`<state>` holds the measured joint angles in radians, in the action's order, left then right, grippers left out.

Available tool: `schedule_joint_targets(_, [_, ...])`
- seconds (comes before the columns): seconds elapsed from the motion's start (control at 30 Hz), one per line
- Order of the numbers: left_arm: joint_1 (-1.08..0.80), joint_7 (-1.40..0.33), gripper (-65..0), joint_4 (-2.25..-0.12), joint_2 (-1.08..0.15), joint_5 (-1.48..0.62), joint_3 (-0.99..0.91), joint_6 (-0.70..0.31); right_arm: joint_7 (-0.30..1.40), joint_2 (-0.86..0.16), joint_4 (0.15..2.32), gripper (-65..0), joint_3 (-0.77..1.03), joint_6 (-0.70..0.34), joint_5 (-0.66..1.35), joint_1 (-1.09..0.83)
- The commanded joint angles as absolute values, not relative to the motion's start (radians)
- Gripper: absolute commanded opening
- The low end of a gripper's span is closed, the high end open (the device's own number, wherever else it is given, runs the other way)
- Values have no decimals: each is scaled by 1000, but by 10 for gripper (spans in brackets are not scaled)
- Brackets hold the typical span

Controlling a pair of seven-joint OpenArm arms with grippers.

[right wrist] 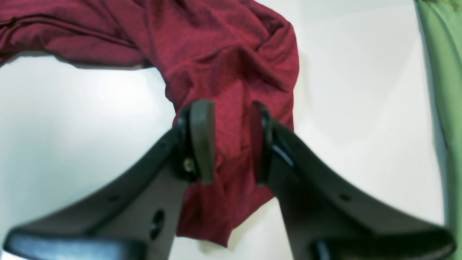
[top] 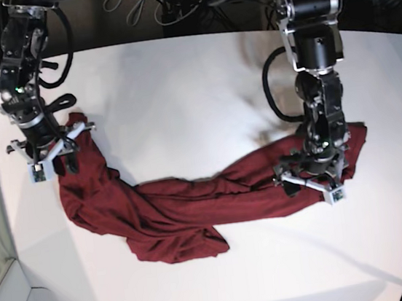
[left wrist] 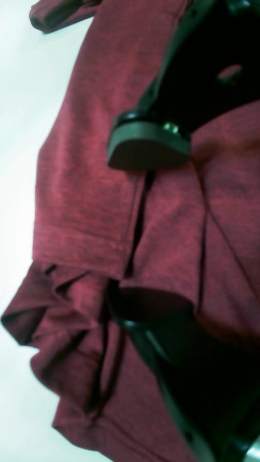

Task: Layout the t-shirt on the table in an organized manner, then fold the t-shirt properly
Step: 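Hold the twisted shirt with both grippers at opposite ends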

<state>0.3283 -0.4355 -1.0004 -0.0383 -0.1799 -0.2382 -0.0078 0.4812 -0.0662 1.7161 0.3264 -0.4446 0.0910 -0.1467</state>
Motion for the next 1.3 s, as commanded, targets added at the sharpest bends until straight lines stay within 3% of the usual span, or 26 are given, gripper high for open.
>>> schedule_joint_targets(0.0, [363,-409,-161,-1015,-41,-183,-239,-15,456,-74,1724,-470,329,-446,102,-136])
schedule_joint_targets(0.4, [371,-407,-168,-1013,-41,-188,-170,-10,456,-74,1713,-470,329,-446,105,-134])
schedule_joint_targets(0.6, [371,-406,-360,-1013,-41,-189,-173,-13,456,-74,1713,-470,329,-446,105,-134])
schedule_joint_targets(0.83, [371,-406,-347,-1013,-41,-189,-174,-10,456,-74,1713,-470,329,-446,105,-133])
schedule_joint_targets(1.0, [371,-406,-476,-1013,-41,-191,-176,-10,456,-76,1713,-470,329,-446,104,-133])
schedule_joint_targets(1.13, [371,-406,-633,-1018,-41,-191,-176,-10,456,-77,1713,-470,329,-446,104,-133])
schedule_joint_targets(1.27, [366,-406,-645,-1050,-41,-193,-177,-8,456,-77,1716,-470,332,-446,104,-131])
